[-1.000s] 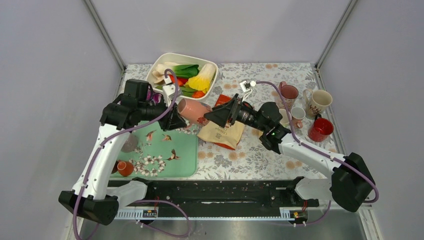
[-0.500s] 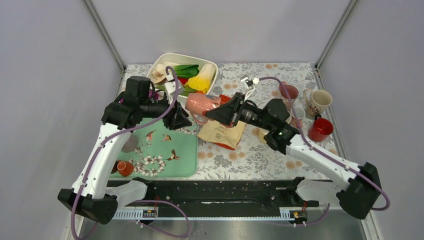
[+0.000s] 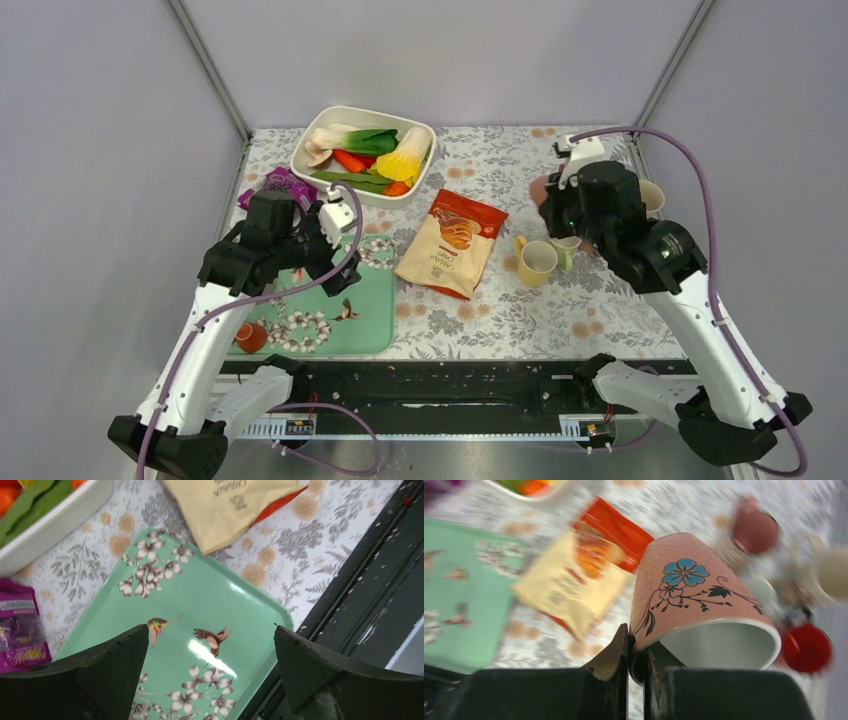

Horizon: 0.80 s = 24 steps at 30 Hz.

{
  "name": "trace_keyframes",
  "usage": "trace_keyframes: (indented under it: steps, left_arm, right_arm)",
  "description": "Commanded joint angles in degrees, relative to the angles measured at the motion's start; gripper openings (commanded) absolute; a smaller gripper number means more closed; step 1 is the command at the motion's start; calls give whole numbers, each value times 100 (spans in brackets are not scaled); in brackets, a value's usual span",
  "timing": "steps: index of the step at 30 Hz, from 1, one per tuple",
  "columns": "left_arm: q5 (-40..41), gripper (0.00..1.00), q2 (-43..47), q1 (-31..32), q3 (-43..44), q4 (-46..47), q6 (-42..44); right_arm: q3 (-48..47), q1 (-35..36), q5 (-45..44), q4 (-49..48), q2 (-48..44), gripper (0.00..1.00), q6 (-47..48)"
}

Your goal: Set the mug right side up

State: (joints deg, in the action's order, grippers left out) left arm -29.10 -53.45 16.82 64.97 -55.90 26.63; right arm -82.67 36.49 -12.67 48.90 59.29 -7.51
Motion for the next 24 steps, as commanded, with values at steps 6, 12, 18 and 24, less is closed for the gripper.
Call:
trace_keyframes:
  steps: [6,12,18,24]
  left_arm:
    - [709,99,25,-47,-617,489,280]
    - [586,99,-81,-57,-747,632,410]
    - [948,99,-91,-84,-854,572,667]
    - [1134,99,88,-158,-967,575,856]
  right_arm:
    - [431,-3379,386,2049,667,0,504]
    - [1273,-3936,844,1682,1275,0,323]
    - [1767,-4028,1092,1181,2206,0,198]
    - [2062,-4141,1185,636,2903,0,171]
